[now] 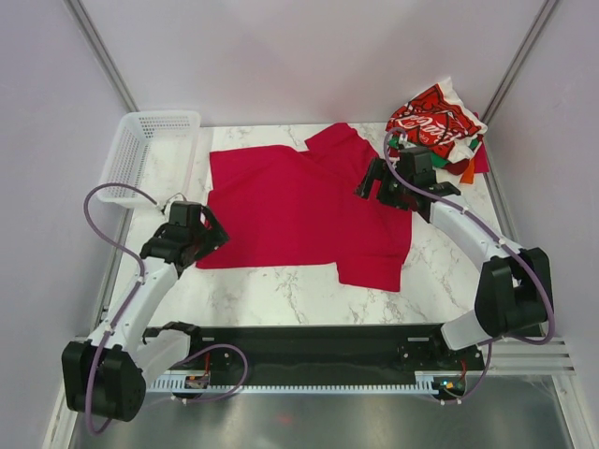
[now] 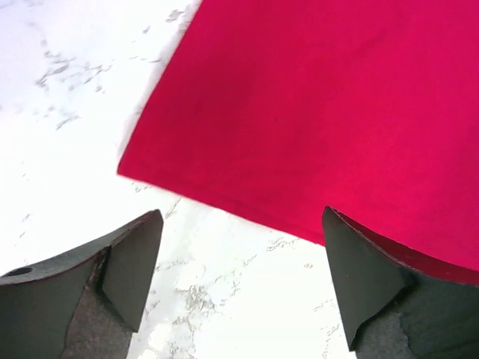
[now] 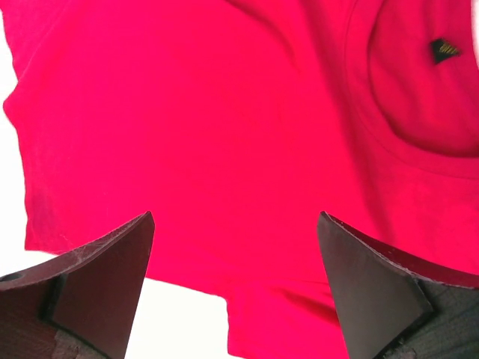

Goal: Fold and stack the t-shirts
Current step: Flatten the tshirt out

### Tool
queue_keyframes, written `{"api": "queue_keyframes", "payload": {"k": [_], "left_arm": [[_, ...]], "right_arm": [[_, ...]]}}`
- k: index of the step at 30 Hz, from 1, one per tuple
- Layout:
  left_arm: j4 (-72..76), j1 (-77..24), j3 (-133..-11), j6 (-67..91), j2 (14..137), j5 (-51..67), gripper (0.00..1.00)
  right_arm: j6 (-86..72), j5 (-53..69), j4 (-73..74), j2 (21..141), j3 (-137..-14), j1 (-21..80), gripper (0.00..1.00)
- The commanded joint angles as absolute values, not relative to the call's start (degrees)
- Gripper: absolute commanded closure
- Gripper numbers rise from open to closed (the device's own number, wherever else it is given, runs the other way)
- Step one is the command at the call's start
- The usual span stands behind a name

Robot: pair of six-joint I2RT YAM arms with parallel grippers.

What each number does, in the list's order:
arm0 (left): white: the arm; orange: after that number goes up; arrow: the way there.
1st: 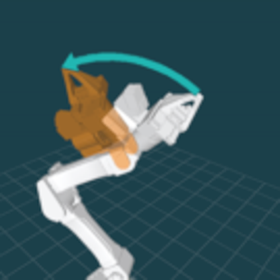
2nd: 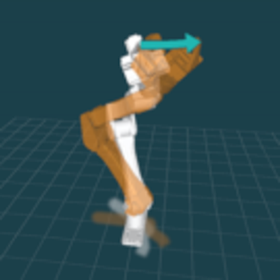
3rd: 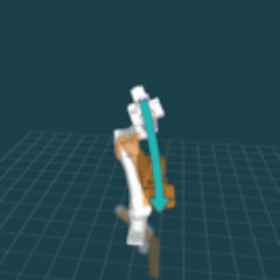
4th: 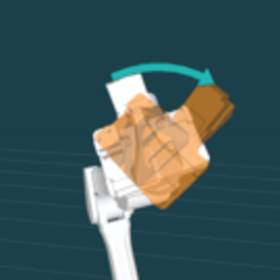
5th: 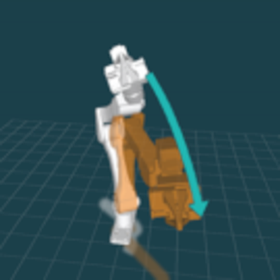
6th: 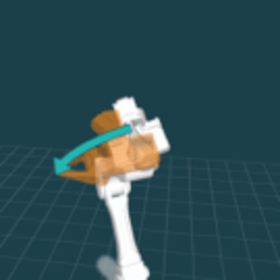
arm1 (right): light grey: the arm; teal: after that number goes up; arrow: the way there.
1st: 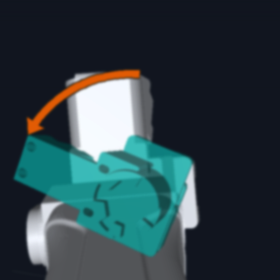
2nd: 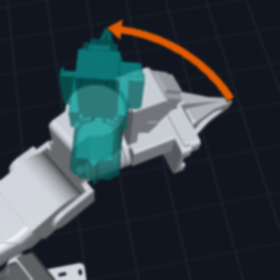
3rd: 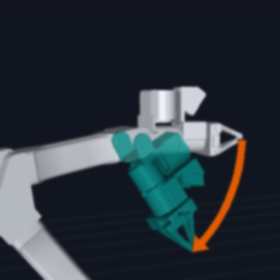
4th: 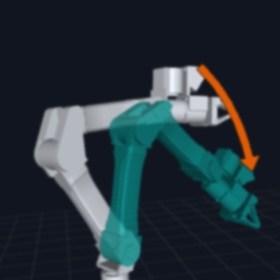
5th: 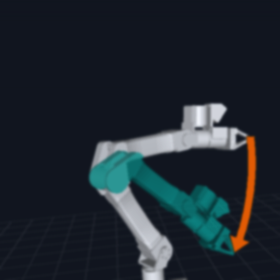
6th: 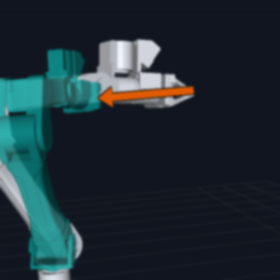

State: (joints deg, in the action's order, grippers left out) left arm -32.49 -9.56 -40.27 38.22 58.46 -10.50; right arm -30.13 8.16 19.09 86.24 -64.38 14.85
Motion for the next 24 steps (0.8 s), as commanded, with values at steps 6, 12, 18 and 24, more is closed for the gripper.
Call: {"api": "queue_keyframes", "payload": {"k": [6,12,18,24], "left_arm": [[-41.92,-8.18,-37.97,46.76,64.76,-15.56,0.04],[-41.92,-5.45,-35.77,46.76,68.11,-15.56,0.04],[-41.92,-5.19,-36.30,46.76,70.40,-15.56,0.04],[-41.92,-5.19,-33.75,46.76,66.98,-15.56,0.04]], "right_arm": [[-31.64,12.22,14.85,80.26,-57.49,17.67,0.02],[-30.15,13.62,16.08,76.12,-54.59,18.19,0.02],[-28.57,13.71,17.49,75.32,-53.96,18.19,0.02],[-27.69,13.45,18.02,75.14,-53.44,18.11,0.02]]}}
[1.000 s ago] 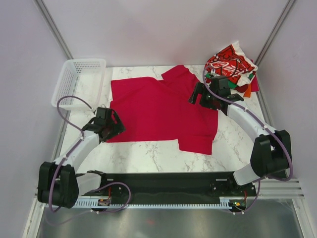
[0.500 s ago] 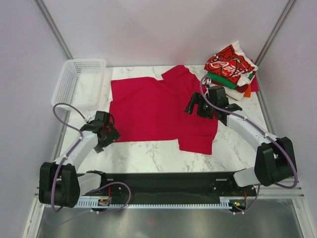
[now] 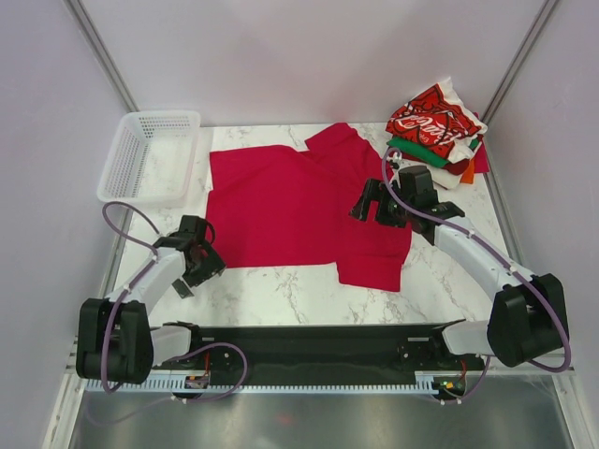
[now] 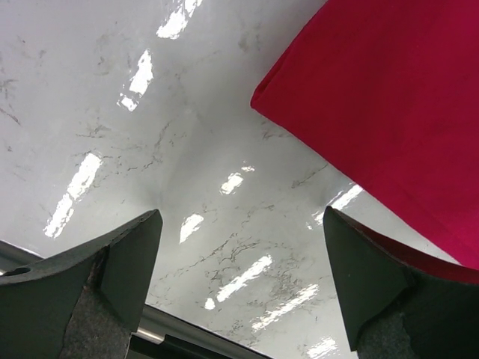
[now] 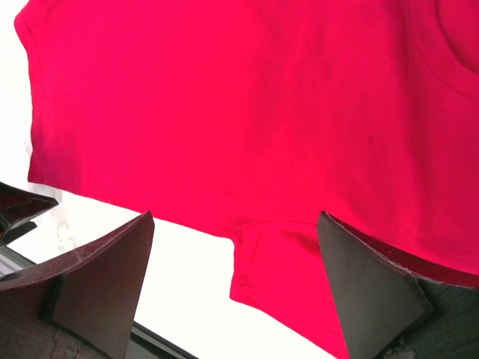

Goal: Fold and stack the t-shirts
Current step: Flatten the tshirt out

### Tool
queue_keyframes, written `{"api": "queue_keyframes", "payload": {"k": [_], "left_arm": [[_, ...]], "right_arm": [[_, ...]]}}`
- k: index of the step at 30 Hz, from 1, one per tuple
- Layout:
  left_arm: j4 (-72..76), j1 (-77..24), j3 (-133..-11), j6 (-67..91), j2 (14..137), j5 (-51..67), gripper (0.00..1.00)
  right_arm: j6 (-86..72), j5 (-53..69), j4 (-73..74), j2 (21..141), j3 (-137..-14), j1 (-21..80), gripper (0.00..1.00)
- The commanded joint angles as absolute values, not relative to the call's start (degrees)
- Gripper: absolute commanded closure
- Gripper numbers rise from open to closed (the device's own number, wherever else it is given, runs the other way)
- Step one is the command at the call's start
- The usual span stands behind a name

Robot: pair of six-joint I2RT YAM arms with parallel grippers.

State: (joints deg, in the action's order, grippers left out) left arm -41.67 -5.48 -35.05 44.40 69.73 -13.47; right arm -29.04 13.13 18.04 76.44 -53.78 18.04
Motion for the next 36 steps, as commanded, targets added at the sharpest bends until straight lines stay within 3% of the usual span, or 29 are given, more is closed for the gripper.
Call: {"api": "queue_keyframes", "payload": {"k": [1,18,21,26,31,32,33,35,36], "left_arm": [[-41.92,-5.10,-33.40,46.76,65.49,-15.56,0.04],[-41.92,1.93,-32.00,46.76,70.32,-15.56,0.04],[-41.92,2.11,-31.29,46.76,66.99,-15.56,0.04],[-41.92,2.29,-34.19,46.76,49.36,-15.56,0.04],[-41.92,2.46,-38.04,46.76,39.47,-15.56,0.04],[-40.62,2.55,-38.75,42.93,39.46,23.25,0.00],[13.25,2.64,-39.54,44.54,40.16,27.21,0.00],[22.88,2.55,-40.17,54.50,42.35,35.90,0.00],[39.12,2.46,-39.91,60.06,46.80,45.61,0.00]], "right_arm": [[-27.69,13.45,17.93,75.32,-53.44,18.19,0.02],[-27.33,14.15,16.88,78.48,-53.35,18.37,0.02],[-27.07,14.33,16.87,78.22,-53.00,18.46,0.02],[-26.98,14.68,16.79,78.31,-52.65,18.46,0.02],[-27.33,16.08,15.82,79.36,-52.82,18.46,0.02],[-27.42,16.52,15.65,79.45,-52.82,18.54,0.02],[-27.42,16.70,15.64,79.45,-52.74,18.54,0.02],[-27.51,17.05,15.21,79.45,-52.56,18.63,0.02],[-27.60,17.31,15.21,79.54,-52.38,18.55,0.02]]}}
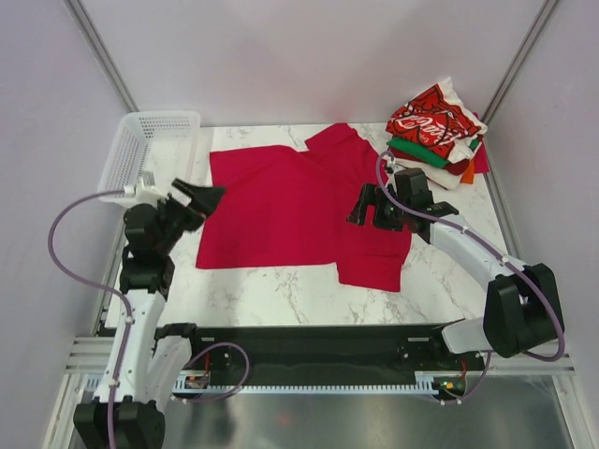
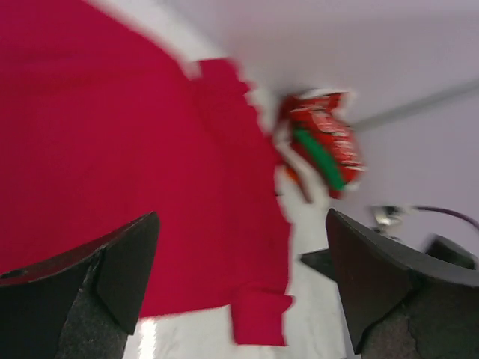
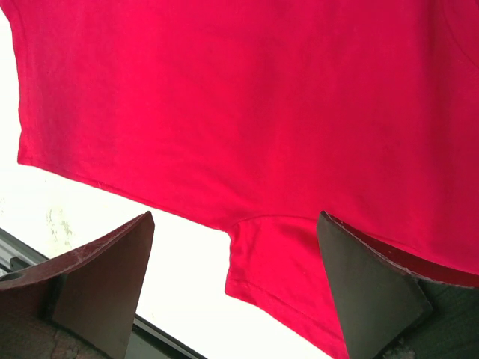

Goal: Fold and stack the t-shirts
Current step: Flatten the tshirt out, then fold the tshirt

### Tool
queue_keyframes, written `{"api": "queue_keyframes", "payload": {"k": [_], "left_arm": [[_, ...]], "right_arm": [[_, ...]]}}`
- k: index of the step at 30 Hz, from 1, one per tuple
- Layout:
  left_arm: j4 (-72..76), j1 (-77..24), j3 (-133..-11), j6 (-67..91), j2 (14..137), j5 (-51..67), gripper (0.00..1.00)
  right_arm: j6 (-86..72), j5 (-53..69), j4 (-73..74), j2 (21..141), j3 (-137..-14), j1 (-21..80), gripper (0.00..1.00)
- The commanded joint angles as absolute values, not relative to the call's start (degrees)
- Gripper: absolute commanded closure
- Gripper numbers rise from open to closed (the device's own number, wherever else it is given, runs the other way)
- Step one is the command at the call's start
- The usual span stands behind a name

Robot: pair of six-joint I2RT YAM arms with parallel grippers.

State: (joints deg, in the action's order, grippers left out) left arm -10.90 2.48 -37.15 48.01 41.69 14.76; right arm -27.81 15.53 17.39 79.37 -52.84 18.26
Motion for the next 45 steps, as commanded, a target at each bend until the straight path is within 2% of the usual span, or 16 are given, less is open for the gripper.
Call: {"api": "queue_keyframes", "payload": {"k": [1,2,4,6,8,10,11,14,15,17,19,24,28,30,39,45], "left_arm": [[47.20,2.37,-40.42,66.47,49.46,49.18,0.00],[57.99,2.03,-40.78,79.76,52.88,51.65,0.00],[77.50,1.85,-42.61,89.69,59.66,53.44,0.00],[76.91,1.85,-44.20,91.15,60.64,54.31,0.00],[59.24,1.93,-45.35,79.81,57.41,54.58,0.00],[31.87,1.76,-50.15,65.38,51.54,48.20,0.00],[0.67,1.15,-53.32,50.16,50.03,31.37,0.00],[-31.53,-1.85,-62.31,41.24,51.66,-1.72,0.00],[-33.12,-1.50,-62.05,40.09,52.03,-4.80,0.00],[-33.93,-0.09,-55.93,41.73,50.81,-9.03,0.00],[-31.47,3.59,-48.01,43.15,50.19,-7.48,0.01],[-30.85,4.22,-40.71,44.21,58.95,-6.50,0.01],[-30.85,4.92,-35.79,44.21,60.73,-6.50,0.01],[-24.24,5.36,-34.72,44.21,61.17,-7.03,0.02],[-14.43,5.54,-29.11,46.84,63.54,-6.16,0.08],[-13.54,5.45,-27.87,47.20,66.01,-5.62,0.14]], "right_arm": [[-27.68,17.40,15.12,79.54,-52.38,18.63,0.02],[-27.60,17.66,15.12,79.63,-52.47,18.72,0.02],[-27.51,17.67,15.12,79.54,-52.38,18.72,0.02],[-27.42,17.49,15.12,79.28,-52.38,18.72,0.02],[-27.33,17.49,15.21,78.93,-52.29,18.72,0.02],[-27.16,17.40,15.38,78.75,-52.21,18.72,0.02],[-27.16,17.32,15.47,78.66,-52.21,18.72,0.02],[-27.16,17.40,15.64,78.49,-52.03,18.81,0.02],[-27.16,17.40,15.47,78.57,-52.03,18.63,0.02],[-27.16,17.49,15.56,78.75,-52.03,18.63,0.02],[-27.16,17.67,15.56,78.84,-52.21,18.72,0.02],[-27.16,17.84,15.56,78.31,-51.94,18.81,0.02],[-26.98,17.75,15.64,78.13,-51.59,18.81,0.02],[-26.89,17.75,15.73,78.05,-51.50,18.72,0.02],[-26.98,18.11,15.47,78.66,-51.42,19.07,0.02],[-26.81,17.49,15.56,78.49,-51.24,19.07,0.02]]}}
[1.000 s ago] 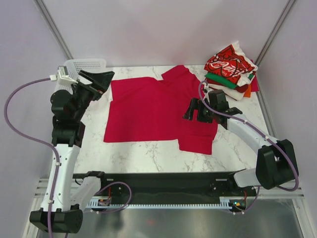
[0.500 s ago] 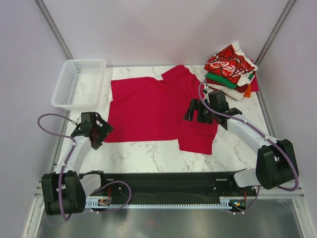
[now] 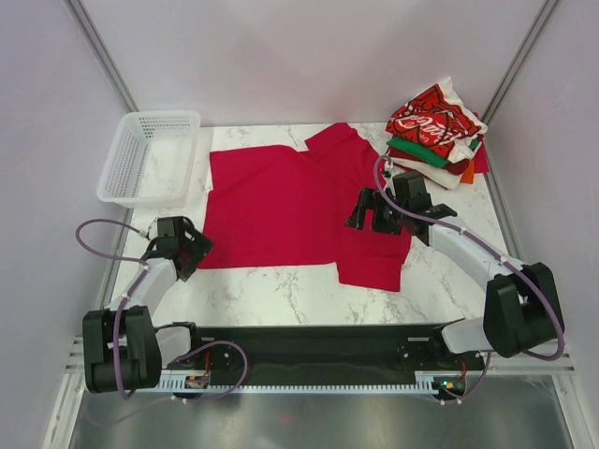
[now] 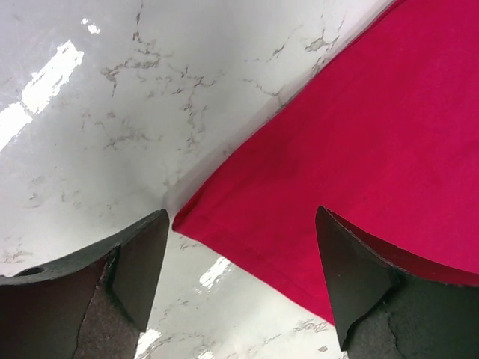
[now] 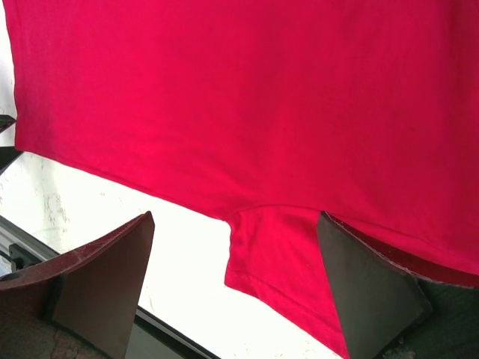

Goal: Fold and stack the t-shirts
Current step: Fold the tshirt

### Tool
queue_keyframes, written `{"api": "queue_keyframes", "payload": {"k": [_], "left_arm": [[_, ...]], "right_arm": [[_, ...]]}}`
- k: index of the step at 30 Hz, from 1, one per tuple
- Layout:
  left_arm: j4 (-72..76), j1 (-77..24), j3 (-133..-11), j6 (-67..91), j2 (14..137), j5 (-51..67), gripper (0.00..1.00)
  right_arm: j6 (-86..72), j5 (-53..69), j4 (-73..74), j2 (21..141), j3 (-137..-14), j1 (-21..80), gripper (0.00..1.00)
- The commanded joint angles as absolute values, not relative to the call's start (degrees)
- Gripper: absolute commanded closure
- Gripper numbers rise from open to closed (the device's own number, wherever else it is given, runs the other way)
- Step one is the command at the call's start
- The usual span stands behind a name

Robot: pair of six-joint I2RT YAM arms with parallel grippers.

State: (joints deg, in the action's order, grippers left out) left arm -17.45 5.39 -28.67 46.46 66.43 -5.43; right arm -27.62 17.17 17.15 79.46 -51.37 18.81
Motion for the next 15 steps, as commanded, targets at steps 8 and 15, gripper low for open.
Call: {"api": "queue_keyframes", "payload": {"k": [8,15], "left_arm": [[-13.62,5.28,-25.23,47.81,61.88,-3.51,0.23],[-13.54,5.19,-25.14,46.84,62.66,-5.27,0.95]], "right_arm": [[-26.72,17.23,15.56,79.89,-51.50,19.07,0.02],[-27.68,14.51,15.56,79.46,-50.37,19.16,0.02]]}}
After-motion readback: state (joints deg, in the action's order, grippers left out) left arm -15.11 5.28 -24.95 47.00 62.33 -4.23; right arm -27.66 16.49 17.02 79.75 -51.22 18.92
